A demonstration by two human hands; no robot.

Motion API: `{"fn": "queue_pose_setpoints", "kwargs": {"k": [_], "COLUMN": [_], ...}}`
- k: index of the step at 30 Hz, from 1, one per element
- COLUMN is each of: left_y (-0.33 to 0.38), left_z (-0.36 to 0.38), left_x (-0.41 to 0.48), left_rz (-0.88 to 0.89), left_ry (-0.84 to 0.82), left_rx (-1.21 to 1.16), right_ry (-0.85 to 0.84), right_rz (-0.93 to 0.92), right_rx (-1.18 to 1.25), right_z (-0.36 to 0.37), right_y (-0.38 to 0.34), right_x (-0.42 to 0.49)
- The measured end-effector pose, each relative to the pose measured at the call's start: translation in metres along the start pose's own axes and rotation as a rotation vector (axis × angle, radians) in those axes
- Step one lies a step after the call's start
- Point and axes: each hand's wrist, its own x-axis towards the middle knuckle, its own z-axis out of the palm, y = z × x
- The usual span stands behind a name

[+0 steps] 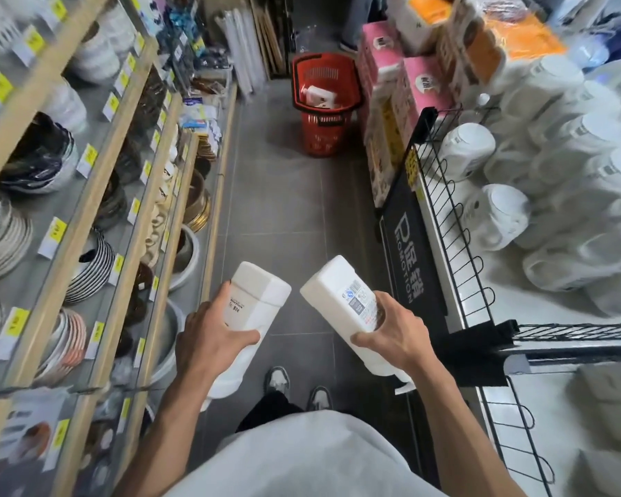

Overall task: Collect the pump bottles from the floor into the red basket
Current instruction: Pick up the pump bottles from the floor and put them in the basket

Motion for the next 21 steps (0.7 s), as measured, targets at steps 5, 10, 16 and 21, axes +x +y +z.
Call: {"fn": "queue_pose_setpoints", "kwargs": {"k": [5, 10, 16, 21], "left_y": [0.008, 0.011, 0.019, 0.026], "left_z": [-0.014, -0.03, -0.06, -0.076], "left_x": [0.043, 0.092, 0.142, 0.18], "left_rz": [-0.003, 0.021, 0.076, 0.104], "left_ry": [-0.042, -0.065, -0.053, -0.046], "left_rx": [-0.048, -0.076, -0.032, -0.021], "right_ry": [0.006, 0.016, 0.049, 0.067], "right_rz": [0.023, 0.048, 0.052, 0.051], "right_rx": [-0.002, -0.012, -0.012, -0.018], "right_z": [-0.003, -0.008, -0.014, -0.019], "right_y": [-0.018, -0.043, -0.075, -0.097], "right_x": [0.035, 0.069, 0.111, 0.144]}}
